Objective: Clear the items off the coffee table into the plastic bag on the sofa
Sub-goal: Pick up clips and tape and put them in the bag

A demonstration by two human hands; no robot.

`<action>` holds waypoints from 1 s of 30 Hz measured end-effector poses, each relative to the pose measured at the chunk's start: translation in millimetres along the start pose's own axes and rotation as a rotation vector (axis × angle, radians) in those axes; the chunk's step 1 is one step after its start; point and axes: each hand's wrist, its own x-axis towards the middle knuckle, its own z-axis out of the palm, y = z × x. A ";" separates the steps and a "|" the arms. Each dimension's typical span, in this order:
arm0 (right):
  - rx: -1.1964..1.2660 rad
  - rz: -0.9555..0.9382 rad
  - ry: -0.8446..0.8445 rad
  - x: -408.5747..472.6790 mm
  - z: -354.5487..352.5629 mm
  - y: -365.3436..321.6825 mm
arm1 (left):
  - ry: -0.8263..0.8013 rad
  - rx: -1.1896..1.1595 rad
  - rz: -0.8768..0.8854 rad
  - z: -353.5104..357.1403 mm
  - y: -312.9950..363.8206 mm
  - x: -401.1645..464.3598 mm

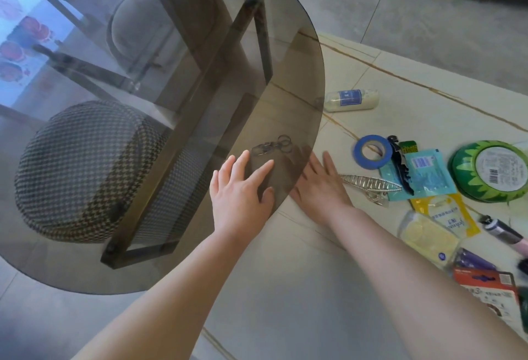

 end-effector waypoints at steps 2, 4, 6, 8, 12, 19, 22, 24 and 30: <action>-0.022 -0.030 -0.003 9.6 -1.4 0.5 | 0.013 0.005 -0.005 1.0 -0.6 2.1; -0.028 -0.043 -0.013 15.1 -3.2 0.7 | 0.014 0.007 -0.005 1.1 -0.5 2.9; -0.023 -0.050 -0.012 16.6 -2.6 1.0 | 0.007 0.015 -0.005 0.7 -0.5 2.8; -0.032 -0.066 -0.025 13.1 -1.0 2.0 | -0.006 0.028 -0.009 -0.2 -0.5 3.1; -0.057 -0.078 -0.036 -4.4 2.9 9.0 | -0.039 0.025 -0.015 -1.7 1.1 3.1; -0.061 -0.040 -0.022 -51.5 18.0 17.9 | -0.066 0.015 -0.050 -5.6 8.0 1.3; -0.058 -0.022 -0.061 -77.5 21.4 19.6 | -0.078 0.010 -0.061 -6.7 13.1 0.8; -0.074 -0.021 -0.008 -96.4 24.1 22.9 | -0.093 0.001 -0.065 -6.8 16.2 -0.4; -0.045 -0.050 0.220 -139.9 19.9 39.1 | 0.045 -0.029 0.053 3.1 39.9 -24.1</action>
